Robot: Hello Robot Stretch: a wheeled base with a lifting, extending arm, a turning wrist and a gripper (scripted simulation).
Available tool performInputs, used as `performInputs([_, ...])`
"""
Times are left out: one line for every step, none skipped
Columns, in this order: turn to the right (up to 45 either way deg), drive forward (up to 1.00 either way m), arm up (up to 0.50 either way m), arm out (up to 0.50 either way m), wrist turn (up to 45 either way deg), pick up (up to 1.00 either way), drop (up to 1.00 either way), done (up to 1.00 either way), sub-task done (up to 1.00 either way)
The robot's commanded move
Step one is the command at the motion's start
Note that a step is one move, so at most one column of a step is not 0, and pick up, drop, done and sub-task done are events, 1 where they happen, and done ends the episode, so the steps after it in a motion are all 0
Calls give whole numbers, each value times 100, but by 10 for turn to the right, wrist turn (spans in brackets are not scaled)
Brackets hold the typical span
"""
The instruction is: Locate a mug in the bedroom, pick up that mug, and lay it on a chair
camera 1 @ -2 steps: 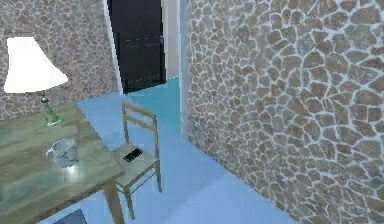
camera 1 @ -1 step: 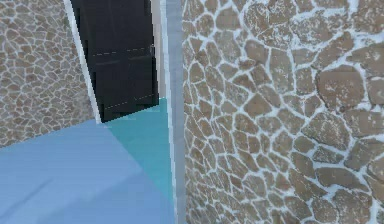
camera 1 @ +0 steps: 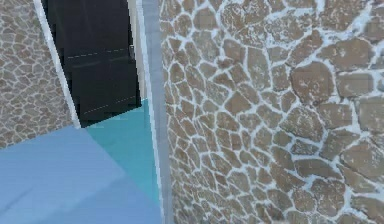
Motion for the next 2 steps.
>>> performInputs([0,30,0,0,0,0,0,0,0])
performInputs([-450,0,0,0,0,0,0,0,0])
